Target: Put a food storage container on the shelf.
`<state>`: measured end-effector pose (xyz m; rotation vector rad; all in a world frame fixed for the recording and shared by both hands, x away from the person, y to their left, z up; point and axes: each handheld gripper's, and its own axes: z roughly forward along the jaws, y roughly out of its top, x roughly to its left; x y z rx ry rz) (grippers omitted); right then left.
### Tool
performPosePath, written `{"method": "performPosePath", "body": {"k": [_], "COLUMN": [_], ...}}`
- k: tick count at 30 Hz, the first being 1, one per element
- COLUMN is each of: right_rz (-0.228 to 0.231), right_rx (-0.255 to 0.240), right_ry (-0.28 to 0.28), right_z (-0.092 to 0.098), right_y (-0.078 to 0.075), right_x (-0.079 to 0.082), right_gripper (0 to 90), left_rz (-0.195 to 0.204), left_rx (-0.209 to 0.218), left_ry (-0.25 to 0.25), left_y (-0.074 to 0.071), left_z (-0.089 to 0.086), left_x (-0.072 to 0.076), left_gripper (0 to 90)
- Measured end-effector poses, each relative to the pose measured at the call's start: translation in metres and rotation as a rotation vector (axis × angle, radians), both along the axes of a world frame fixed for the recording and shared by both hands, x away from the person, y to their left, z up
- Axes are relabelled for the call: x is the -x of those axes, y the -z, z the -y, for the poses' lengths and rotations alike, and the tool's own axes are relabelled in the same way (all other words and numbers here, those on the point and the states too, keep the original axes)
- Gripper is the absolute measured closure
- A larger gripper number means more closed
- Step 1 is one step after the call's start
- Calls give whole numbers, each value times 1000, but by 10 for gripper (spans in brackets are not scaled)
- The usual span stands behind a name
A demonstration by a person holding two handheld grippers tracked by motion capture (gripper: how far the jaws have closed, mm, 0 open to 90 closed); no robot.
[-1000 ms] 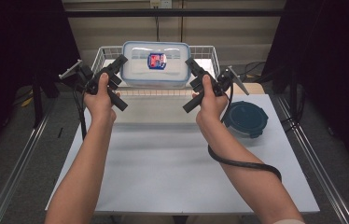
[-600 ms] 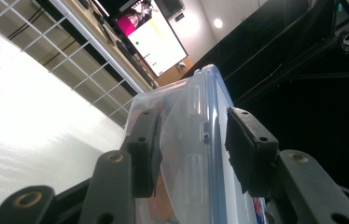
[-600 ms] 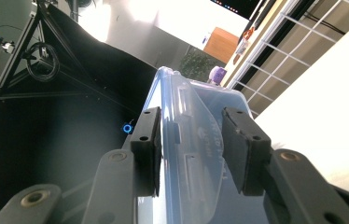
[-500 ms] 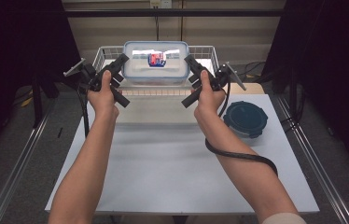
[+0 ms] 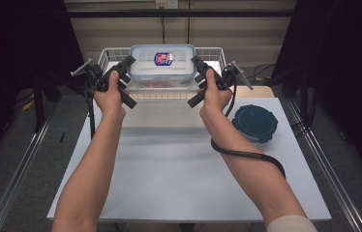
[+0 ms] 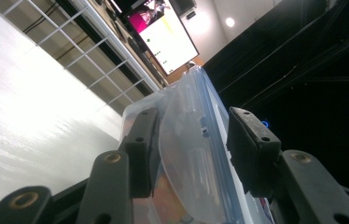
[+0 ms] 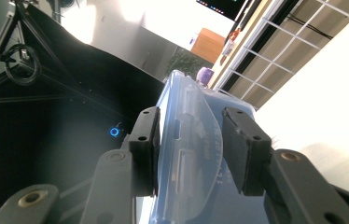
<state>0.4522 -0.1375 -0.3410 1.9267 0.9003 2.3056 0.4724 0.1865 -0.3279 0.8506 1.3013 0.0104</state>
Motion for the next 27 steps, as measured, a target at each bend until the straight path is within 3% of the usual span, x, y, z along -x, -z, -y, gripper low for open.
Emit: {"method": "performPosePath", "body": {"k": [8, 11, 20, 27], "right_rz": [-9, -20, -33, -41], "right_rx": [3, 3, -3, 15], "right_ry": [12, 11, 15, 21], "right_z": [-1, -1, -2, -3], "right_y": [0, 0, 1, 2], "right_x": [-7, -10, -18, -21], "right_gripper": [581, 577, 565, 551], "left_rz": [-10, -16, -26, -39], "left_rx": [-18, -1, -4, -37], "left_ry": [-2, -19, -31, -33], "left_y": [0, 1, 2, 1], "left_z": [2, 4, 5, 7], "left_x": [-9, -12, -18, -22], "left_gripper": [544, 544, 542, 532]}}
